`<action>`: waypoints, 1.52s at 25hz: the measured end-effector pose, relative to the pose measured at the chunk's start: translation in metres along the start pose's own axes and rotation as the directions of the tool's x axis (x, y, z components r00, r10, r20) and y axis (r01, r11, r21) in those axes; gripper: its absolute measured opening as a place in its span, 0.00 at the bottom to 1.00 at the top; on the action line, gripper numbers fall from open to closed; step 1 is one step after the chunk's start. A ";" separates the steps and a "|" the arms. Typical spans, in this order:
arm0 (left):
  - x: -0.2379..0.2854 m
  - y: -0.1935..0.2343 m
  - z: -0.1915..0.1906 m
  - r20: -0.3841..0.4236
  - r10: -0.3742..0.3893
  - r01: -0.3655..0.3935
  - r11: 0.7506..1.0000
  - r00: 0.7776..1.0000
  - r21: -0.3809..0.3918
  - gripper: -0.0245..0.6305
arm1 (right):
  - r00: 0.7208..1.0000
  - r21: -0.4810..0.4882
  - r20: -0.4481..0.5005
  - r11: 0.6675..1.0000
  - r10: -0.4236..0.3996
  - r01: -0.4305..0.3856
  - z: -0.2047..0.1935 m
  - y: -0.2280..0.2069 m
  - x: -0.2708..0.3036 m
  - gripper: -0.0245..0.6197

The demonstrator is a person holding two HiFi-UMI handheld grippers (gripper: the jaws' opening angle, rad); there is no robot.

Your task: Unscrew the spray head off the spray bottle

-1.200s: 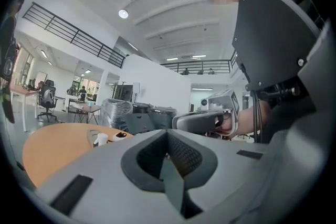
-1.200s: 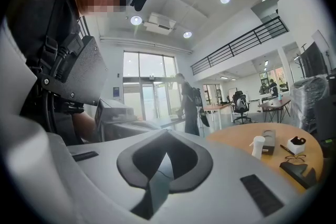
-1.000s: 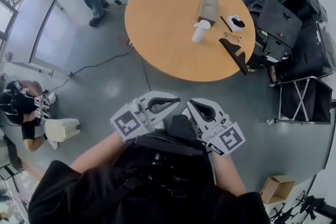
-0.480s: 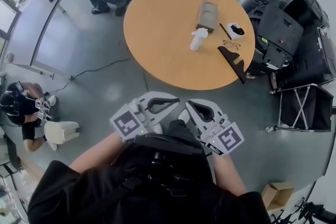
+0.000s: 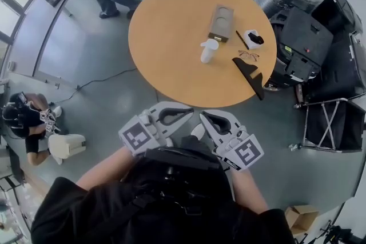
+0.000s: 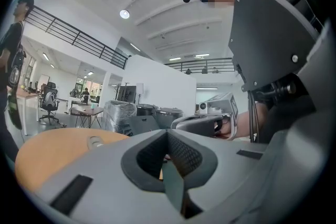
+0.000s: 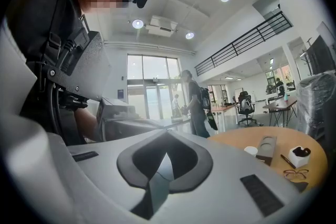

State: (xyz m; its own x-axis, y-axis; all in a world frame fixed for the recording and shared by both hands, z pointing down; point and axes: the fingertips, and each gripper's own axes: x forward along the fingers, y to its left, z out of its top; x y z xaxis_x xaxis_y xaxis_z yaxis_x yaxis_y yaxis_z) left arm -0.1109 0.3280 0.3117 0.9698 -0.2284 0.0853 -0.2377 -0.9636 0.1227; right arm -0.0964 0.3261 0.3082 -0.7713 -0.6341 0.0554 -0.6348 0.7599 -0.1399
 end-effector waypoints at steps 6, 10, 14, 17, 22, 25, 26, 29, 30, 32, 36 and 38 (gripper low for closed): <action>0.049 0.016 0.007 0.014 0.009 -0.009 1.000 1.000 -0.009 0.04 | 0.999 0.016 0.006 0.999 0.032 -0.032 0.004 -0.051 -0.012 0.04; 0.084 0.030 0.007 0.016 0.031 -0.030 0.999 0.999 -0.033 0.04 | 0.998 0.006 -0.002 0.998 0.056 -0.056 0.003 -0.085 -0.020 0.04; 0.114 0.039 0.007 0.007 0.056 -0.056 0.998 0.998 -0.027 0.04 | 0.997 0.001 0.001 0.997 0.083 -0.083 0.005 -0.114 -0.029 0.04; 0.135 0.045 0.010 0.002 0.085 -0.085 0.996 0.996 -0.025 0.04 | 0.995 -0.001 0.004 0.995 0.104 -0.104 0.007 -0.133 -0.037 0.04; 0.155 0.052 0.014 -0.010 0.124 -0.124 0.992 0.992 -0.019 0.04 | 0.991 -0.003 0.006 0.991 0.136 -0.136 0.012 -0.155 -0.045 0.04; 0.165 0.053 0.017 -0.014 0.134 -0.134 0.991 0.991 0.001 0.04 | 0.989 -0.002 0.012 0.990 0.144 -0.144 0.015 -0.164 -0.049 0.04; 0.168 0.053 0.017 -0.017 0.136 -0.136 0.991 0.991 0.006 0.04 | 0.989 -0.003 0.014 0.989 0.147 -0.147 0.016 -0.167 -0.050 0.04; 0.177 0.055 0.018 -0.023 0.136 -0.136 0.990 0.990 0.024 0.04 | 0.989 -0.005 0.016 0.989 0.149 -0.149 0.017 -0.177 -0.053 0.04; 0.179 0.056 0.018 -0.026 0.134 -0.133 0.991 0.991 0.034 0.04 | 0.989 -0.003 0.015 0.989 0.147 -0.147 0.017 -0.181 -0.053 0.04; 0.183 0.060 0.018 -0.034 0.130 -0.129 0.991 0.991 0.045 0.04 | 0.990 0.004 0.017 0.990 0.141 -0.141 0.018 -0.188 -0.051 0.04; 0.185 0.077 0.017 -0.036 0.115 -0.114 0.993 0.993 0.043 0.04 | 0.992 0.004 0.011 0.992 0.124 -0.124 0.018 -0.198 -0.039 0.04; 0.185 0.090 0.016 -0.036 0.105 -0.104 0.994 0.994 0.035 0.04 | 0.994 0.009 0.002 0.994 0.111 -0.111 0.017 -0.205 -0.029 0.04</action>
State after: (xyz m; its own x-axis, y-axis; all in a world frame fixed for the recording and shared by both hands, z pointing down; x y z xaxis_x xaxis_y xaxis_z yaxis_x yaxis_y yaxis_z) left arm 0.0484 0.1972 0.3231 0.9369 -0.3232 0.1333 -0.3351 -0.9389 0.0782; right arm 0.0572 0.1868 0.3189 -0.8371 -0.5458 0.0377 -0.5445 0.8244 -0.1541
